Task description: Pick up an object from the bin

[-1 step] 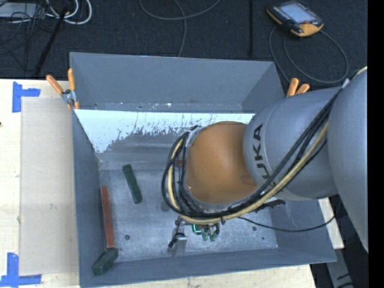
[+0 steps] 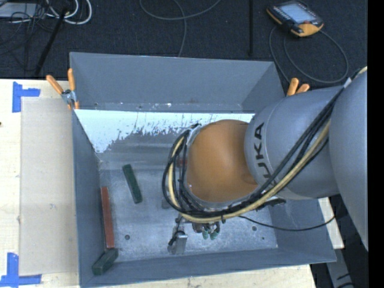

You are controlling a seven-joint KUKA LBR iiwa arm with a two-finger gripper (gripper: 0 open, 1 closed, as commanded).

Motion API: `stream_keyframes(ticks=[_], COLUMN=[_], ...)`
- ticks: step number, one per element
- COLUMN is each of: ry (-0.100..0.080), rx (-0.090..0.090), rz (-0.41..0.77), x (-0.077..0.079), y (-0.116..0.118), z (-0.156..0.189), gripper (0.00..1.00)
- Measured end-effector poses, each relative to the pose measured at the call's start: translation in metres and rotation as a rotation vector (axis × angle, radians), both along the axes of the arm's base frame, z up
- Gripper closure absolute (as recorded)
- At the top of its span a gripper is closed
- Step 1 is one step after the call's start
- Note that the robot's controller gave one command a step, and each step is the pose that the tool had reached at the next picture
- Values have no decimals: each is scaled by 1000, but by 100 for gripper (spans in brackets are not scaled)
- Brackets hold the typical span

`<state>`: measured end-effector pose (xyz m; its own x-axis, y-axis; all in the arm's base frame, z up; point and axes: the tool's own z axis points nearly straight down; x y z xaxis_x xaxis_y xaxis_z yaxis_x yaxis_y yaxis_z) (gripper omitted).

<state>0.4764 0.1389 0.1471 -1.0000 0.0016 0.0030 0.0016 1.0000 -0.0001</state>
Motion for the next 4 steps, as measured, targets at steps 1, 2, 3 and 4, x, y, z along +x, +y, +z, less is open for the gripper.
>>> stream_keyframes(ticks=[1, 2, 3, 4], ry=[-6, -2, -8, -1], rx=[-1, 2, 0, 3], rz=[89, 346, 414, 397], x=[15, 76, 89, 86], y=[37, 59, 83, 90], z=[-19, -20, -27, -26], gripper=[0, 0, 0, 0])
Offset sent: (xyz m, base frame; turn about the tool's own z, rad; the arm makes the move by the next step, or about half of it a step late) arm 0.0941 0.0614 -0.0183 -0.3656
